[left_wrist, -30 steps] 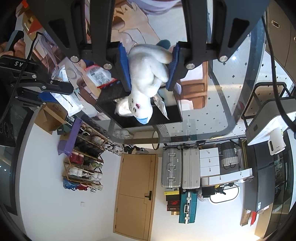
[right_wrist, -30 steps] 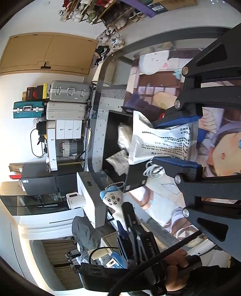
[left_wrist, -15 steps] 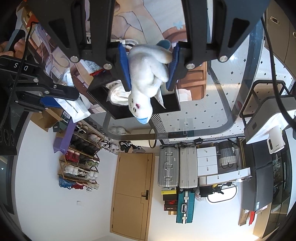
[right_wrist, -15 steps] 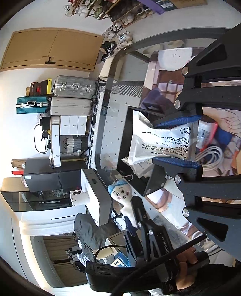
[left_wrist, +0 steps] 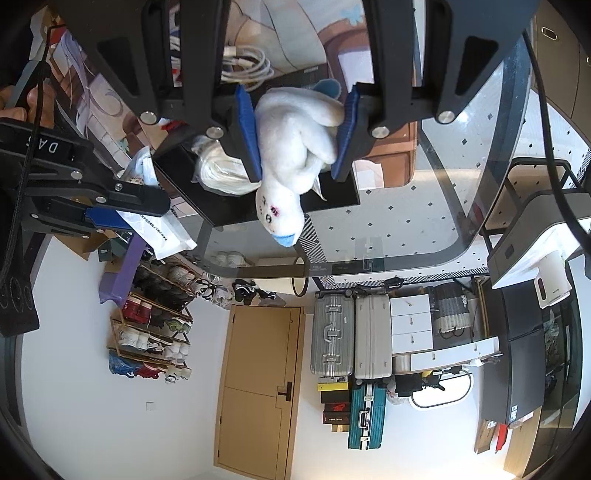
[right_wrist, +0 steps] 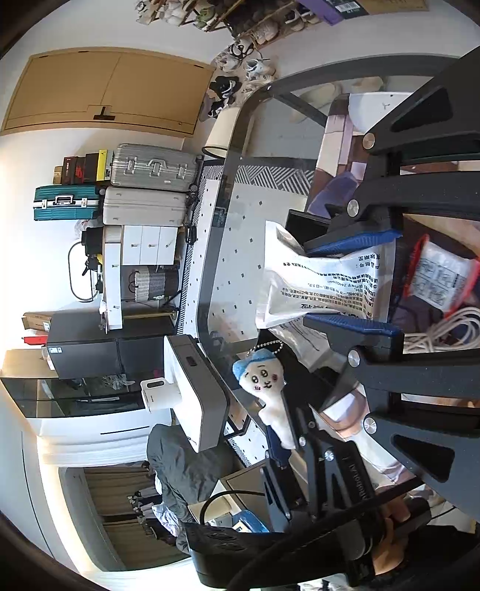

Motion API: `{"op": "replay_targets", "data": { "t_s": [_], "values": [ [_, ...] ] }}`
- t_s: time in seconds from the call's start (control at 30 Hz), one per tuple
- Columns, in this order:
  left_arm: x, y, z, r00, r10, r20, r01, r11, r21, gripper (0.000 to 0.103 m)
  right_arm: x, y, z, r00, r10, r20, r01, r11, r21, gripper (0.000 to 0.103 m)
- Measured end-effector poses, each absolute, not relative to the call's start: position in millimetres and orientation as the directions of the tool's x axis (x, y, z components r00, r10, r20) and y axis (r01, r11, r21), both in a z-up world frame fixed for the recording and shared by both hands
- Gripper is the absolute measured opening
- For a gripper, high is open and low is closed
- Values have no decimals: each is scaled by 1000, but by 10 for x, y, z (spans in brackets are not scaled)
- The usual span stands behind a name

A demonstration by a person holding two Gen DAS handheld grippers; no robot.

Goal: Organize soft objects
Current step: 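Carry the plush toy and printed sachet over the black box with both tools, then open both tools to drop the plush toy and sachet into the box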

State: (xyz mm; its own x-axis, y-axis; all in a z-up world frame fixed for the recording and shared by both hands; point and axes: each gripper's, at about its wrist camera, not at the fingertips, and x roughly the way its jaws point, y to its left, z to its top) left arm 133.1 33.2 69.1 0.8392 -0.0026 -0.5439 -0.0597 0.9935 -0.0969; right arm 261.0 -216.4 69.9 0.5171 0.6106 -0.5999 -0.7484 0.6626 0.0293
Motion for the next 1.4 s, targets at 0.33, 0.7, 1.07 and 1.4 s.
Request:
{"op": "replay_targets", "data": {
  "t_s": [0.33,0.7,1.07,1.4],
  "values": [
    [1620,338,535,826,-1,-564,-58,995,-87,37,2939,-1861,501,482,590,-648,-760,650,26,32],
    [1814,308,324,793,-9,-609,-42,997,-68,37,3184,-1636,159,458,537,-708,-751,660,14,32],
    [1858,216,308,791,35,-611,-47,999,-4,38,3251,-1523,-9,452,495,-742,-759,650,-29,33],
    [1754,265,392,793,-34,-608,-1,998,-56,64,3200,-1704,86,493,533,-688,-759,650,-41,61]
  ]
}}
